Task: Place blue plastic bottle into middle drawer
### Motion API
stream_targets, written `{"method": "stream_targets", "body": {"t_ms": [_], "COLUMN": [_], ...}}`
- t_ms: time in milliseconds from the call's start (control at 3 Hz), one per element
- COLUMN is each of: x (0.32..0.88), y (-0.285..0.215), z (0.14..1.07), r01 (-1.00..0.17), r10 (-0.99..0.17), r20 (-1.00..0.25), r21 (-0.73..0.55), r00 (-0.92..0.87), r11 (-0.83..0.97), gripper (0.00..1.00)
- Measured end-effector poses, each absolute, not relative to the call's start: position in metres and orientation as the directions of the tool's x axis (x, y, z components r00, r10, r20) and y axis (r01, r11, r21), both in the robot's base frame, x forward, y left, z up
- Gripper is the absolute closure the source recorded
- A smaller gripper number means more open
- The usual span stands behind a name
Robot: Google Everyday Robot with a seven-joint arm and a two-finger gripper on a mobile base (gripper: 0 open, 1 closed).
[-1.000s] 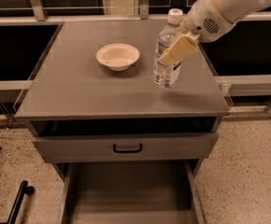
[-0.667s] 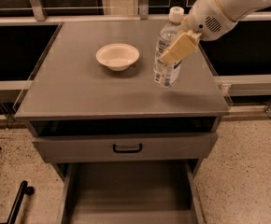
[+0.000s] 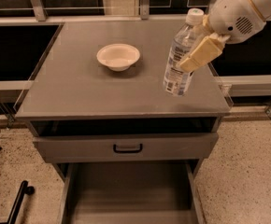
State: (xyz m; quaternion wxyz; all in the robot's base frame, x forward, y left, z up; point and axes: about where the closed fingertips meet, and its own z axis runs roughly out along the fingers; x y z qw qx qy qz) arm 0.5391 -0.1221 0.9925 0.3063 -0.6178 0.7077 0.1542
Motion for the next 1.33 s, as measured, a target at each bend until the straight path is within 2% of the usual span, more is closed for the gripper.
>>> {"method": "stream_targets", "body": {"t_ms": [333, 1333], "x": [0.500, 0.471], "y": [-0.128, -0.110], "z": [1.001, 0.990], "r01": [-0.976, -0.978], "r10": [-0.774, -0.769], "r20": [-0.632, -0.640], "r21": [-0.140, -0.154], "r00": [-0.042, -0.010], "r11": [0.167, 0.141], "gripper": [1.00, 1.00]}}
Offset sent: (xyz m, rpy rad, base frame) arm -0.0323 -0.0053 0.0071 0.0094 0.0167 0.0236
